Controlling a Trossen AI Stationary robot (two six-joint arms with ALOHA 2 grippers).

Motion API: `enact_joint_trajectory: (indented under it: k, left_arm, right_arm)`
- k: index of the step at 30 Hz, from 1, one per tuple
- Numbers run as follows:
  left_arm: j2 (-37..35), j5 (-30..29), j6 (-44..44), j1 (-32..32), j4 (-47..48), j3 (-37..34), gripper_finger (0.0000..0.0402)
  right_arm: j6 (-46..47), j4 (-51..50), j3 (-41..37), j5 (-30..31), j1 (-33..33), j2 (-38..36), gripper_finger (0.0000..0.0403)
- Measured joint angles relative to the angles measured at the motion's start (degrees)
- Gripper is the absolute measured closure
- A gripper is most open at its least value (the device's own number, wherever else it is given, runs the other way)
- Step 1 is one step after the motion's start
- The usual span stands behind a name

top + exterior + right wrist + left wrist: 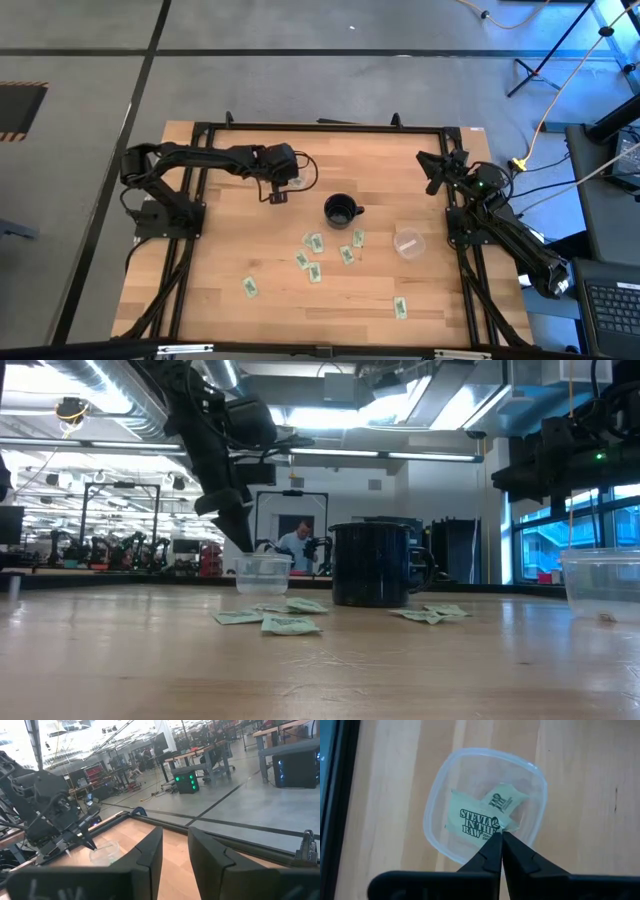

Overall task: Pick and place items into bin
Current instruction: Put the green stevia packet into the top transparent bin

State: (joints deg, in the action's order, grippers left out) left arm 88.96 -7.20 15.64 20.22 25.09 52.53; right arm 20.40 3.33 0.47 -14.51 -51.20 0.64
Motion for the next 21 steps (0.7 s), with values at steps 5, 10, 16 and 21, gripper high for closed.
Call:
enact_joint_trajectory:
  k: [5, 10, 16, 21]
  left_arm:
    - [-0.03, 0.01, 0.0, -0.31, -0.01, 0.02, 0.0357]
    - [-0.03, -2.21, 0.07, -0.6, 0.1, 0.02, 0.033]
    - [-2.99, -1.66, 3.52, -2.62, 1.3, 0.02, 0.0317]
    - [-7.89, 3.01, 6.62, -7.02, 2.14, 0.02, 0.0299]
  right_arm:
    - [0.04, 0.0, 0.0, -0.02, 0.0, 0.0, 0.0308]
    - [0.07, 0.0, 0.01, -0.02, 0.0, -0.01, 0.0308]
    - [0.07, 0.0, 0.0, -0.02, 0.01, 0.0, 0.0308]
    - [0.04, 0.0, 0.0, -0.02, 0.0, 0.0, 0.0308]
